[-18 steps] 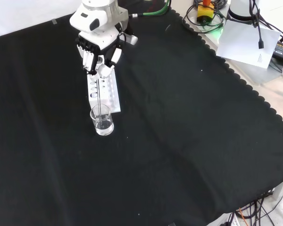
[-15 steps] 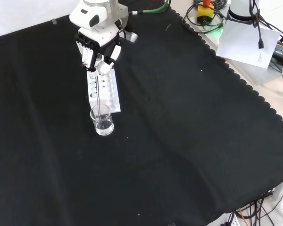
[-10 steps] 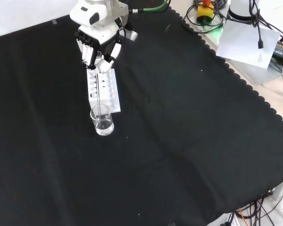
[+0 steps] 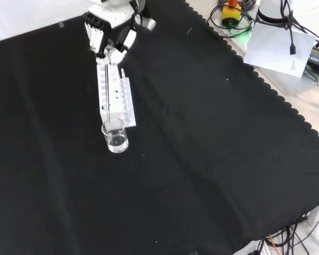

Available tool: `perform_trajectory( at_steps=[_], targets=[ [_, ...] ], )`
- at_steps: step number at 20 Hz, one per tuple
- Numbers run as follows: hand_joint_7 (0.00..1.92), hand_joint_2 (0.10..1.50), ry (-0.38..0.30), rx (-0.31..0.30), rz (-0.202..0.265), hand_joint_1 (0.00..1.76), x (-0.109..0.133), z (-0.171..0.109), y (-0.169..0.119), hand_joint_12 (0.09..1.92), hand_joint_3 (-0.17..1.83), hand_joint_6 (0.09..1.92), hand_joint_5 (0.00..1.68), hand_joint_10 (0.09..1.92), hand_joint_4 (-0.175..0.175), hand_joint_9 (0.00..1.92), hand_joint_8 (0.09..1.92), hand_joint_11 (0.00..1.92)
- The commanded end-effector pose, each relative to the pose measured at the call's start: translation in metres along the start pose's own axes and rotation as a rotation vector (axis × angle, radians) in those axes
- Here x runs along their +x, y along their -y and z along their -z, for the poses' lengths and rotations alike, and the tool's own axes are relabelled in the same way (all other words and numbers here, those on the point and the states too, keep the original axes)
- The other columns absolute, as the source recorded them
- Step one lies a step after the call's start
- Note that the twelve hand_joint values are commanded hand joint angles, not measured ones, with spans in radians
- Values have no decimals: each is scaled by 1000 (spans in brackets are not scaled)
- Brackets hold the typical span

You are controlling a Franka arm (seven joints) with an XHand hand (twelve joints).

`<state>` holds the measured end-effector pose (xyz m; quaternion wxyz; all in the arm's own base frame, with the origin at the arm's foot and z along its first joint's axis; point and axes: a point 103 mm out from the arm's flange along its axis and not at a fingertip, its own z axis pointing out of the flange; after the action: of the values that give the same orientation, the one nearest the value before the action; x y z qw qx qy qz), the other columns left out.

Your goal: Put the glass rod back on the white test tube rack.

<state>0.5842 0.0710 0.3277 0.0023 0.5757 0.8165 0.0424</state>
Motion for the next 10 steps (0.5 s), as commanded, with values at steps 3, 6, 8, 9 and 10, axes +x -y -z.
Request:
perform_trajectory(
  at_steps=[3, 6, 8, 9, 10],
  targets=[
    [1128, 931, 7, -32, -74, 1297, -24, 47, 33, 676, 282, 614, 1063, 847, -175, 1675, 1113, 1647],
    [1128, 931, 23, -36, -105, 1297, -36, 58, 48, 676, 282, 613, 1063, 847, -175, 1675, 1113, 1647],
    [1128, 931, 29, -30, -125, 1297, -47, 58, 58, 676, 282, 613, 1064, 847, -175, 1675, 1114, 1647],
    [1128, 931, 31, -27, -134, 1297, -52, 57, 62, 676, 282, 612, 1064, 847, -175, 1675, 1114, 1647],
    [1128, 931, 35, -22, -143, 1297, -56, 56, 67, 676, 283, 612, 1064, 847, -175, 1675, 1113, 1647]
  ],
)
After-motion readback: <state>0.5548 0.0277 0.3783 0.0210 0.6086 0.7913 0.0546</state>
